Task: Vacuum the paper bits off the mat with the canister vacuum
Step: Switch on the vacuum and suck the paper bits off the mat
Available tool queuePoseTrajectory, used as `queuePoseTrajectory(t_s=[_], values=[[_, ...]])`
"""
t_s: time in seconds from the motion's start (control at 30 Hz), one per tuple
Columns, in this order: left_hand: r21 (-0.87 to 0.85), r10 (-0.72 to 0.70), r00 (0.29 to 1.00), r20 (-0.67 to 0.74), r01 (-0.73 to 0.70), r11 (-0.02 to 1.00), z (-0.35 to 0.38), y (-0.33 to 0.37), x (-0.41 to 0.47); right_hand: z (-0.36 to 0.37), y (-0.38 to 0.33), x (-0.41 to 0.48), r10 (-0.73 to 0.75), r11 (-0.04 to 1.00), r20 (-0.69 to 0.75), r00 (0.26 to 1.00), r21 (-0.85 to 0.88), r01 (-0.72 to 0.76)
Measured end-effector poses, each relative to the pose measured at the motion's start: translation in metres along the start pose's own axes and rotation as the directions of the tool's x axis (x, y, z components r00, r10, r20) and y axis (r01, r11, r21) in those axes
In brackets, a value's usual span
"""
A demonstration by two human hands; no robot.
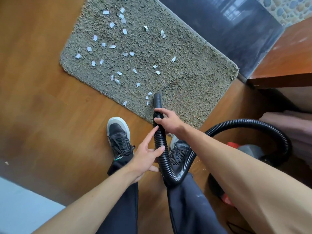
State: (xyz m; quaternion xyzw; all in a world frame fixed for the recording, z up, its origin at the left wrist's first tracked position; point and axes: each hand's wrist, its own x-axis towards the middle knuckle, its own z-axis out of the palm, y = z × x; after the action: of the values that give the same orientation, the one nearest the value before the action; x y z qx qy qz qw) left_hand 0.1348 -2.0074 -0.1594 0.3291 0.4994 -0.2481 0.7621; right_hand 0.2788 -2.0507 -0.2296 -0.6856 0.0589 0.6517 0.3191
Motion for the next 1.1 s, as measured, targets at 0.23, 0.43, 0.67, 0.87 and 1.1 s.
queuePoseTrajectory(t_s=[0.23, 0.43, 0.67, 0.87, 1.1], values=[[-0.081, -0.006, 1.000, 0.027, 0.008, 0.997, -0.020, -0.008, -0.009, 0.021, 0.001, 0.002, 0.020, 0.999, 0.015, 1.000, -0.026, -0.020], [-0.125, -0.031, 0.997, 0.070, 0.040, 0.991, -0.051, -0.010, -0.017, 0.042, -0.001, 0.002, 0.055, 0.998, 0.025, 0.998, 0.002, -0.055], [-0.135, -0.014, 0.997, 0.070, 0.023, 0.991, -0.071, -0.014, -0.023, 0.063, -0.008, 0.003, 0.069, 0.998, 0.021, 0.997, 0.007, -0.069], [-0.098, 0.033, 0.998, 0.052, -0.028, 0.995, -0.076, -0.011, -0.021, 0.069, -0.018, 0.007, 0.029, 1.000, -0.018, 0.999, 0.006, -0.029], [-0.009, 0.049, 0.995, 0.083, -0.049, 0.999, -0.071, -0.006, -0.017, 0.059, -0.013, 0.003, 0.033, 0.997, -0.080, 0.996, 0.075, -0.027]])
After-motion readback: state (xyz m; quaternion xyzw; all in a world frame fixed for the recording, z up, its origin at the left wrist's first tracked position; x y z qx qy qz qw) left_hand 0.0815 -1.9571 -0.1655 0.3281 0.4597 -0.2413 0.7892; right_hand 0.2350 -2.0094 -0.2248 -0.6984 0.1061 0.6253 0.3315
